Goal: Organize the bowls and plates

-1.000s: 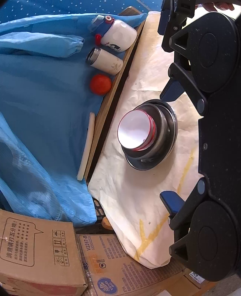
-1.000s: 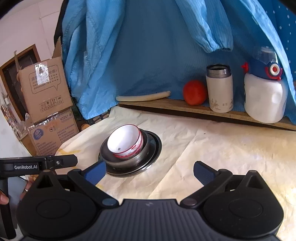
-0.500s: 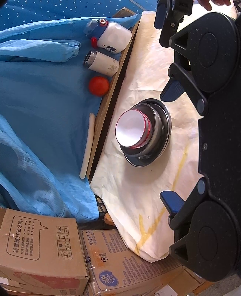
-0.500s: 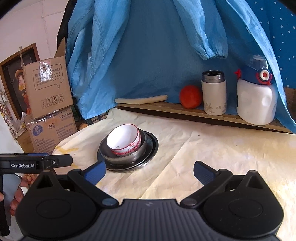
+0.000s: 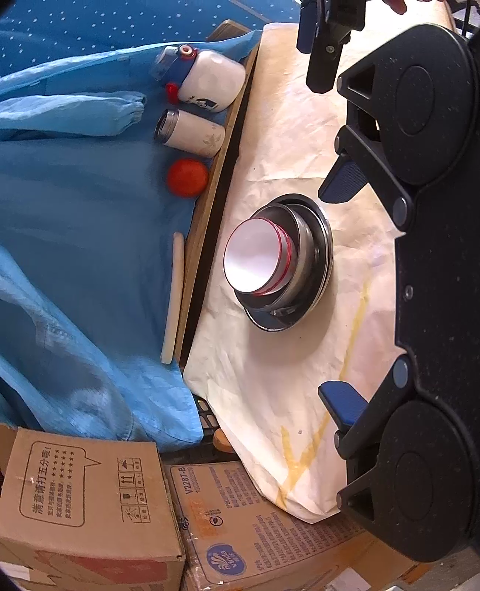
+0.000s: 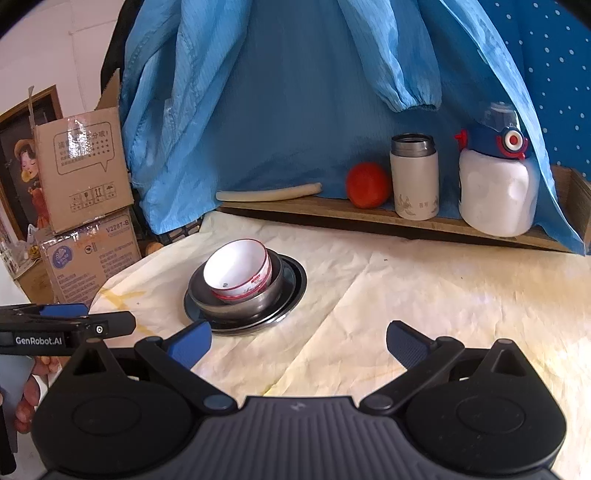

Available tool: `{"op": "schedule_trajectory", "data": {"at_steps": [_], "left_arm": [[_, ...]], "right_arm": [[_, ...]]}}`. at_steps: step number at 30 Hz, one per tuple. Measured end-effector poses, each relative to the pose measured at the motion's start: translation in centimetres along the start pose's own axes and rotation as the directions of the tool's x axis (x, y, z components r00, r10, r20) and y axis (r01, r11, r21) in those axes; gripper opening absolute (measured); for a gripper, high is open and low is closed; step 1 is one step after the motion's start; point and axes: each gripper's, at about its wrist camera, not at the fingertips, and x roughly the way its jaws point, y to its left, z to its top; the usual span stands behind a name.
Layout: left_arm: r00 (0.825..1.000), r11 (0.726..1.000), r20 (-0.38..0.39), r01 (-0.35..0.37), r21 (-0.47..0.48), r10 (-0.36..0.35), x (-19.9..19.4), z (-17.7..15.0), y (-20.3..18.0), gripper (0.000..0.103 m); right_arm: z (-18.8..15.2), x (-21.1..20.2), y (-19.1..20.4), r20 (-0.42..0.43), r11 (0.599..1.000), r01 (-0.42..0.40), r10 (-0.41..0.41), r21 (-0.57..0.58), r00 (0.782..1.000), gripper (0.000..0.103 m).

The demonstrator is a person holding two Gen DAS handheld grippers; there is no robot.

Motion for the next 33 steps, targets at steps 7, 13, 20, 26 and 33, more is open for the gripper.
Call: {"op": "schedule_trajectory", "data": {"at_steps": [7, 13, 20, 26, 33], "left_arm": [[1.000, 1.000, -0.010, 0.025, 0.017, -0.024, 0.0, 0.2, 1.2, 0.102], [0.999, 0.999, -0.011, 0.043, 0.025, -0.043, 0.0, -0.1, 2.7, 0.102], [0.998, 0.997, -0.005, 0.064, 0.044, -0.064, -0.5, -0.7, 4.2, 0.102], [0.999, 0.997, 0.014, 0.047, 0.061, -0.048, -1.0, -1.1, 4.8, 0.102], [0.998, 0.995, 0.032, 0.053, 0.089, -0.056, -1.5, -1.2, 4.9, 0.102]], "right_arm": [[-0.4, -0.1, 1.3, 0.004, 0.996, 0.085, -0.085, 0.000, 0.996, 0.103], [-0.8, -0.2, 3.3, 0.008, 0.990, 0.140, -0.139, -0.017, 0.990, 0.103], [-1.4, -0.6, 5.2, 0.033, 0.983, 0.183, -0.182, -0.012, 0.983, 0.103], [-2.1, -1.0, 5.9, 0.054, 0.979, 0.204, -0.204, 0.013, 0.977, 0.103], [-2.7, -1.3, 6.2, 0.069, 0.978, 0.207, -0.208, 0.029, 0.976, 0.103]]}}
